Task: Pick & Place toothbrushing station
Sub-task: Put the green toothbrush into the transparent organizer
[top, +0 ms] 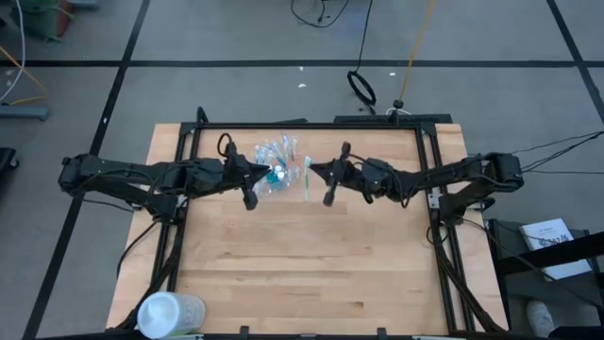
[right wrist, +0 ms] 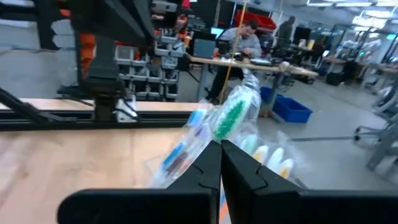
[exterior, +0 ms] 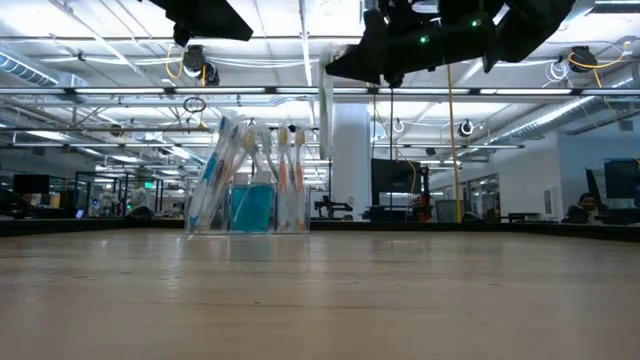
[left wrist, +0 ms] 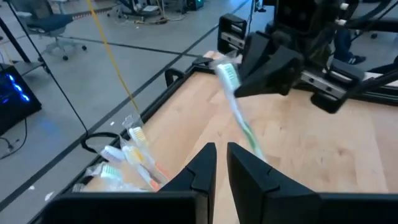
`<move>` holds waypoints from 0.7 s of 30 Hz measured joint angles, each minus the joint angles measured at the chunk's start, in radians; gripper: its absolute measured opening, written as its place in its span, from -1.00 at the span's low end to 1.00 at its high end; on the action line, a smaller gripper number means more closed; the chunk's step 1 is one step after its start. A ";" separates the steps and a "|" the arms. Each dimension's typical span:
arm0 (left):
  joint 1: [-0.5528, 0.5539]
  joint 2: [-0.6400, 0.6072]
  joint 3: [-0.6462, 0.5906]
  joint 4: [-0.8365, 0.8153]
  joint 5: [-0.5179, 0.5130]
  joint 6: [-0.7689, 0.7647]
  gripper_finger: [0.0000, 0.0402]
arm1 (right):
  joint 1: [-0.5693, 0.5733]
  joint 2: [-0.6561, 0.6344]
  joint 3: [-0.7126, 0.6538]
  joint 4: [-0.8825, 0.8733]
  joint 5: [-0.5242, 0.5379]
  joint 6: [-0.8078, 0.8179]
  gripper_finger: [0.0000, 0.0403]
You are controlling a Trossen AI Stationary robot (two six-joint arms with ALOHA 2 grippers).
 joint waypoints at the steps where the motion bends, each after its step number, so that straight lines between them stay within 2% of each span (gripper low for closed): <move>1: 0.000 0.000 0.000 -0.001 0.000 -0.001 -0.78 | -0.005 0.001 0.000 0.001 0.000 -0.008 -1.00; 5: 0.000 0.000 0.000 -0.001 0.000 -0.002 -0.78 | -0.028 -0.001 0.000 0.015 0.001 -0.069 -1.00; 13: -0.005 0.000 0.000 0.000 0.000 -0.024 -0.78 | -0.043 -0.001 0.000 -0.003 0.002 -0.085 -1.00; 21: -0.036 -0.065 0.000 -0.002 0.001 0.057 -0.78 | -0.063 -0.001 0.000 0.042 0.001 -0.049 -1.00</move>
